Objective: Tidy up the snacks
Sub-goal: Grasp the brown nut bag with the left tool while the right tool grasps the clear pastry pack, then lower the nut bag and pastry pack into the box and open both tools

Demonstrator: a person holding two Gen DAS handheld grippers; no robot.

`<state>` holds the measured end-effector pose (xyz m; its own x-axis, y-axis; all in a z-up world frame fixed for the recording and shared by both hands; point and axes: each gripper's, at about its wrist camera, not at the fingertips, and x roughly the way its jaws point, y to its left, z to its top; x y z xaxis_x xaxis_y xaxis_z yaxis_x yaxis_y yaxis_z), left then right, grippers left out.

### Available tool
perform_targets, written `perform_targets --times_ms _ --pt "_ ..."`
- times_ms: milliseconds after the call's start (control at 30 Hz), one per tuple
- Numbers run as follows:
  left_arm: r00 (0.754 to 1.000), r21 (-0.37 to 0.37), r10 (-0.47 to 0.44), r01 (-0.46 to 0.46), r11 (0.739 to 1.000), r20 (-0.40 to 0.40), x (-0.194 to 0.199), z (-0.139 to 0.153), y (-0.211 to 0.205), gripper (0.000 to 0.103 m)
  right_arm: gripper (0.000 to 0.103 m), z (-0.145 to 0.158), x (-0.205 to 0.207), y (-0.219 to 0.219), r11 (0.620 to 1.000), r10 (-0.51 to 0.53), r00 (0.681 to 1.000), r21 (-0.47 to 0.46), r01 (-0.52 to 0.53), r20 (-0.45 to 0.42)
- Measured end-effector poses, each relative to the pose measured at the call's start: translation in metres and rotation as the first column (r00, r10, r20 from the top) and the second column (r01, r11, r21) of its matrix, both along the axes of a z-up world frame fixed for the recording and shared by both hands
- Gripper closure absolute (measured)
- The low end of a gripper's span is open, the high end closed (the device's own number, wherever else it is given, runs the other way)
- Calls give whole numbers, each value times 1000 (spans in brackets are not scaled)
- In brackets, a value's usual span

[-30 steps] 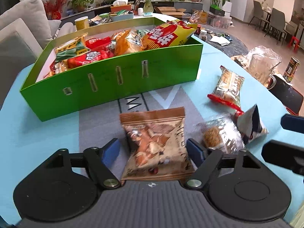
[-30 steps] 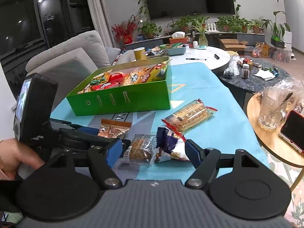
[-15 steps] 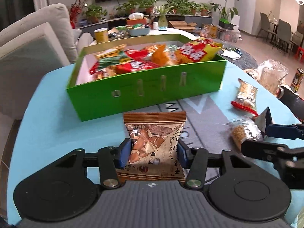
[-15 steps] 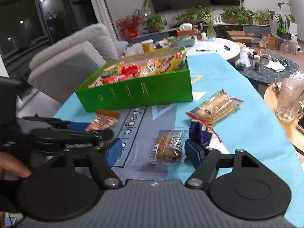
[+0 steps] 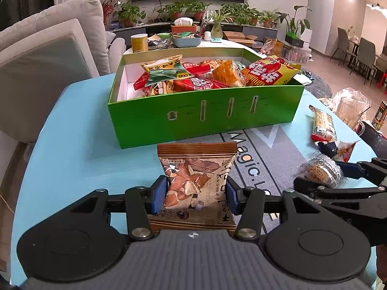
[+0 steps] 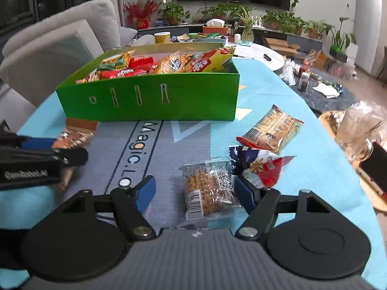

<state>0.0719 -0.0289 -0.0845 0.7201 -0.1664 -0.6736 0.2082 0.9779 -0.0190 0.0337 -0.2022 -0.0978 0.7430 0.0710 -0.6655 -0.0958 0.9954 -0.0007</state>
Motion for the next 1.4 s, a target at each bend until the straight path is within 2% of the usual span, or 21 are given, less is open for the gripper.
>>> perform_targets --times_ms 100,333,600,733,833,933,1067,1233,1400 --pt "1000 -12 5 -5 1000 0 -3 0 3 56 37 0 -1 -2 1000 -6 1000 -9 6 -1" --pt "1000 -28 17 -17 999 15 -8 6 9 56 37 8 -11 -5 986 72 997 153 -65 -40" --pt "999 -41 20 -18 999 34 -14 13 13 56 37 25 -22 3 981 93 996 172 -92 0" --pt "999 -41 22 -21 999 37 -16 14 14 56 37 29 -20 7 986 98 995 131 -99 14" --pt "999 -37 21 -20 999 35 -16 13 14 56 36 25 -19 8 988 96 995 122 -97 13" --pt "999 -35 20 -19 999 31 -14 12 13 56 31 17 -18 9 991 100 995 94 -99 -7" --pt "1000 -30 18 -18 999 21 -11 9 11 56 31 7 -13 9 991 103 994 94 -99 -42" --pt "1000 -26 19 -19 999 14 -9 7 10 56 33 7 -13 15 992 121 992 46 -119 -25" --pt "1000 -31 17 -16 999 25 -14 11 11 56 34 12 -15 5 984 111 994 140 -106 -25"
